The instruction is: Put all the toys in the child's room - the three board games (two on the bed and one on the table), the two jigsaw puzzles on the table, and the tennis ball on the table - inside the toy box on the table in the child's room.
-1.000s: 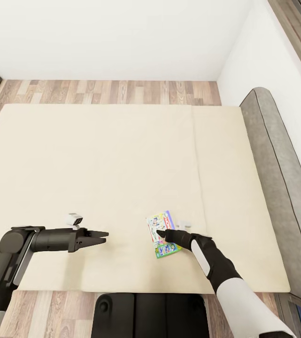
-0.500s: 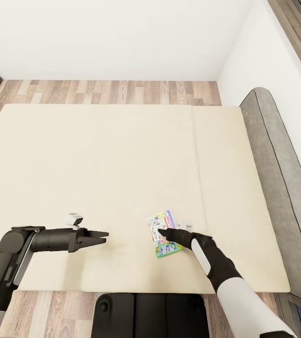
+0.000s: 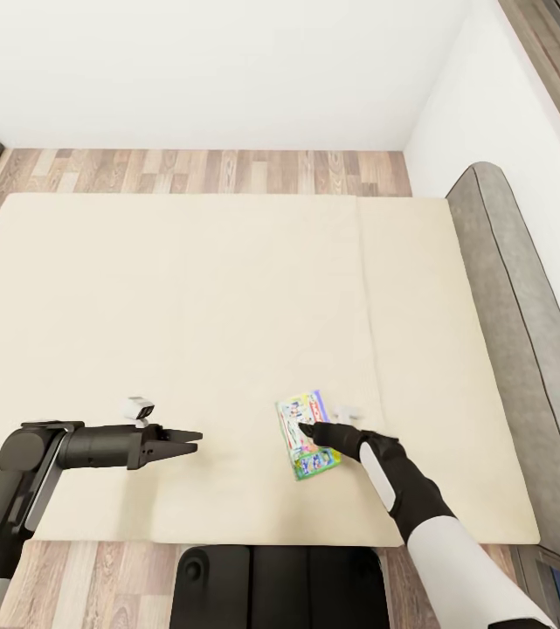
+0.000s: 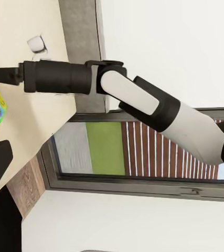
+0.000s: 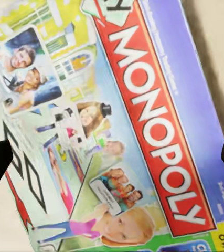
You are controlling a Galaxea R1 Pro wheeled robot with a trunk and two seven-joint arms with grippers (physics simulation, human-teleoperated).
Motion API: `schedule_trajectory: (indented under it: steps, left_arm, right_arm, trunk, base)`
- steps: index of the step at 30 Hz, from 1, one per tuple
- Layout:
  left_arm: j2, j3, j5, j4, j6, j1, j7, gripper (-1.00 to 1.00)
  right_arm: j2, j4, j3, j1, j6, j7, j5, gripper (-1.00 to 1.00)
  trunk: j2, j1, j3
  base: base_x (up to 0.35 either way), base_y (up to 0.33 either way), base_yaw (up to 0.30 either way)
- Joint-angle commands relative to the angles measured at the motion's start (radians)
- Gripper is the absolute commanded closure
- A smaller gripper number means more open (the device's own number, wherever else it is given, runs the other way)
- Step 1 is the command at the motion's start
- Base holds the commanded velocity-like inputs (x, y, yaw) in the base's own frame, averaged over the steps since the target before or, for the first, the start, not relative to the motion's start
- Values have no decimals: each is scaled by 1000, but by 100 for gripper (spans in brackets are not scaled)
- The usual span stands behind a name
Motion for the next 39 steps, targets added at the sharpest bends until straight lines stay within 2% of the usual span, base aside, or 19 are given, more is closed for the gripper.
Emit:
schedule_trajectory:
  steps: [1, 7, 39]
  left_arm:
    - [0, 0, 0, 0, 11, 0, -4, -100]
    - [0, -2, -1, 0, 11, 0, -4, -100]
    - [0, -2, -2, 0, 11, 0, -4, -100]
  right_arm:
    - [-1, -10, 0, 1, 6, 7, -3, -100]
    - [-2, -52, 0, 4, 9, 40, -5, -100]
    - [-5, -60, -1, 11, 17, 44, -4, -100]
  trunk:
    - [-2, 0, -1]
    - [-2, 0, -1]
    - [-2, 0, -1]
  base:
    - [0, 0, 0]
    - [0, 0, 0]
    - [0, 0, 0]
